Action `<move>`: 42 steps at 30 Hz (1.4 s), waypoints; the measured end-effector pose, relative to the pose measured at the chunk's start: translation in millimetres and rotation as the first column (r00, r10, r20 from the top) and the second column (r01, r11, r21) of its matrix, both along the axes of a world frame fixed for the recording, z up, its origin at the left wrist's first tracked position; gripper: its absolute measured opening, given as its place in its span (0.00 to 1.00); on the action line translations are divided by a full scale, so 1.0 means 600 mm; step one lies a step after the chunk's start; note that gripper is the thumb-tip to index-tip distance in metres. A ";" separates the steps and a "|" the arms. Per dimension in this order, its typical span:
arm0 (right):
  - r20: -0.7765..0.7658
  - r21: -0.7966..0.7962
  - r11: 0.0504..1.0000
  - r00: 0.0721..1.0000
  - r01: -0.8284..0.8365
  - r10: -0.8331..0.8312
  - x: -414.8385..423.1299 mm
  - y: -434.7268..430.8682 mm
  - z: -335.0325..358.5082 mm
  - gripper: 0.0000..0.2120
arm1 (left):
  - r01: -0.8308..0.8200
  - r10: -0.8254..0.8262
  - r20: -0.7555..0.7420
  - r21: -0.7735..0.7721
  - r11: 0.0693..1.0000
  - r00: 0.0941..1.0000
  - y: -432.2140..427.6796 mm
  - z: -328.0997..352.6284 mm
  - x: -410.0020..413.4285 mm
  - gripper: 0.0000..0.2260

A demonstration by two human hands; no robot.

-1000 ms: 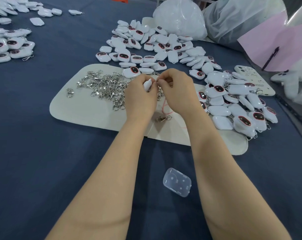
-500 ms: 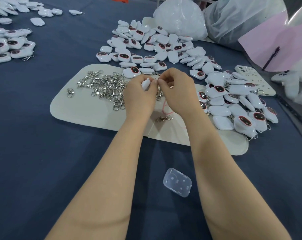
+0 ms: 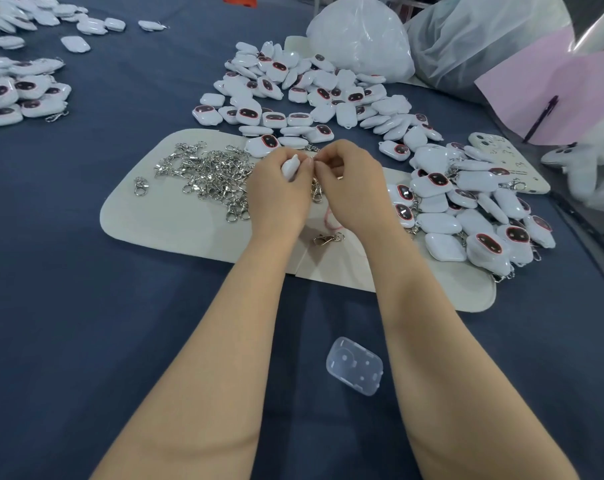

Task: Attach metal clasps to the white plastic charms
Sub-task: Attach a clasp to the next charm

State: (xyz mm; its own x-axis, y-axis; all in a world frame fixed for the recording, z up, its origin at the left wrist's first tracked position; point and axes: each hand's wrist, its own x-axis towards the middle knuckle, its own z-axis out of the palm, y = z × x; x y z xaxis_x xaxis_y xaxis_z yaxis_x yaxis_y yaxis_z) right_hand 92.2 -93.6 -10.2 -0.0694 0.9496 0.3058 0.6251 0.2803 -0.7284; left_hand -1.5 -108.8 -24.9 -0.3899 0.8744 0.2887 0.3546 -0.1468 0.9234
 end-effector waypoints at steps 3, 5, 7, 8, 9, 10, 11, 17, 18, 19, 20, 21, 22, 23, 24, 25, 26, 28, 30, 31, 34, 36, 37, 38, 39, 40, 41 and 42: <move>-0.050 -0.023 0.999 0.998 0.025 -0.026 0.002 0.002 -0.002 0.04 | 0.010 -0.010 0.005 -0.009 1.000 1.000 0.000 -0.001 0.001 0.05; -0.064 -0.040 0.999 0.997 0.031 -0.033 0.004 0.005 -0.002 0.04 | 0.019 -0.019 -0.005 -0.026 0.999 1.000 0.000 -0.003 0.002 0.05; -0.058 -0.041 0.999 0.998 0.033 -0.035 0.002 0.005 -0.004 0.04 | 0.018 -0.019 -0.033 -0.029 0.999 0.999 0.001 -0.005 0.001 0.05; -0.069 -0.034 0.999 0.997 0.036 -0.038 0.001 0.004 -0.006 0.04 | 0.013 -0.014 -0.041 -0.028 1.000 0.999 0.001 -0.005 0.002 0.04; -0.092 -0.025 0.999 0.995 0.042 -0.044 0.000 0.004 -0.007 0.03 | 0.006 -0.007 -0.043 -0.027 1.000 0.999 0.000 -0.005 0.002 0.04; -0.116 -0.014 0.999 0.992 0.051 -0.052 -0.001 0.003 -0.007 0.03 | -0.001 0.000 -0.041 -0.026 1.000 0.999 0.000 -0.005 0.002 0.04; -0.130 -0.002 0.998 0.990 0.057 -0.057 -0.002 0.002 -0.008 0.03 | -0.005 0.004 -0.037 -0.023 1.000 0.999 0.000 -0.005 0.001 0.04; -0.123 0.043 0.997 0.990 0.067 -0.062 -0.009 0.001 -0.010 0.04 | -0.021 0.021 -0.007 -0.017 1.000 1.000 0.000 -0.004 0.000 0.06; -0.128 0.052 0.996 0.990 0.074 -0.067 -0.011 0.001 -0.010 0.05 | -0.026 0.026 -0.004 -0.014 1.000 1.000 0.000 -0.005 0.001 0.06; -0.134 0.057 0.995 0.988 0.079 -0.071 -0.012 0.000 -0.010 0.05 | -0.029 0.029 -0.001 -0.013 1.000 1.000 0.000 -0.005 0.002 0.06; -0.139 0.057 0.995 0.988 0.082 -0.074 -0.013 0.000 -0.011 0.05 | -0.029 0.029 0.003 -0.013 0.999 1.000 -0.001 -0.005 0.002 0.06; -0.141 0.056 0.995 0.987 0.085 -0.076 -0.013 0.000 -0.011 0.04 | -0.027 0.027 0.009 -0.014 1.000 1.000 -0.001 -0.005 0.002 0.06; -0.143 0.056 0.995 0.987 0.087 -0.078 -0.014 0.000 -0.012 0.04 | -0.025 0.025 0.013 -0.014 1.000 1.000 -0.001 -0.005 0.002 0.06; -0.145 0.056 0.995 0.986 0.088 -0.079 -0.014 0.000 -0.012 0.04 | -0.025 0.025 0.014 -0.013 1.000 1.000 -0.001 -0.005 0.001 0.06; -0.147 0.056 0.994 0.986 0.088 -0.079 -0.014 0.000 -0.012 0.04 | -0.028 0.028 0.011 -0.011 1.000 1.000 -0.001 -0.005 0.001 0.06; -0.147 0.058 0.994 0.986 0.088 -0.078 -0.015 0.000 -0.012 0.04 | -0.030 0.031 0.006 -0.007 1.000 1.000 -0.002 -0.005 0.001 0.06; -0.141 0.061 0.994 0.987 0.086 -0.077 -0.015 0.000 -0.012 0.04 | -0.034 0.034 -0.004 -0.004 0.999 0.999 -0.002 -0.006 0.001 0.06; -0.126 0.063 0.995 0.989 0.083 -0.075 -0.016 -0.001 -0.012 0.04 | -0.046 0.046 -0.039 -0.002 0.999 0.998 -0.002 -0.007 0.003 0.06; -0.132 0.057 0.994 0.988 0.088 -0.080 -0.016 -0.001 -0.013 0.04 | -0.062 0.062 -0.063 -0.007 0.998 0.996 -0.002 -0.008 0.004 0.06; -0.137 0.056 0.994 0.987 0.091 -0.082 -0.016 -0.001 -0.013 0.04 | -0.066 0.065 -0.064 -0.010 0.998 0.996 -0.002 -0.008 0.004 0.06; -0.148 0.049 0.995 0.986 0.087 -0.079 -0.016 0.000 -0.013 0.05 | -0.062 0.061 -0.060 -0.013 0.998 0.996 -0.001 -0.008 0.003 0.06; -0.154 0.044 0.996 0.985 0.081 -0.074 -0.015 0.000 -0.013 0.04 | -0.060 0.059 -0.066 -0.012 0.998 0.996 -0.001 -0.008 0.003 0.06; -0.158 0.043 0.996 0.985 0.080 -0.072 -0.015 0.000 -0.013 0.04 | -0.058 0.057 -0.066 -0.009 0.998 0.996 -0.001 -0.008 0.003 0.06; -0.161 0.042 0.996 0.985 0.078 -0.070 -0.015 0.000 -0.012 0.04 | -0.055 0.055 -0.065 -0.007 0.998 0.996 -0.002 -0.008 0.002 0.06; -0.161 0.042 0.996 0.985 0.075 -0.067 -0.015 0.000 -0.013 0.04 | -0.054 0.053 -0.063 -0.005 0.999 0.997 -0.001 -0.008 0.002 0.06; -0.159 0.040 0.997 0.985 0.071 -0.064 -0.014 0.001 -0.013 0.04 | -0.054 0.053 -0.062 -0.004 0.999 0.997 -0.001 -0.008 0.002 0.05; -0.156 0.037 0.997 0.986 0.067 -0.060 -0.013 0.000 -0.014 0.04 | -0.053 0.053 -0.061 -0.004 0.999 0.997 -0.001 -0.008 0.002 0.05; -0.154 0.033 0.997 0.986 0.063 -0.057 -0.011 0.001 -0.014 0.04 | -0.052 0.051 -0.063 -0.005 0.999 0.997 -0.001 -0.008 0.001 0.05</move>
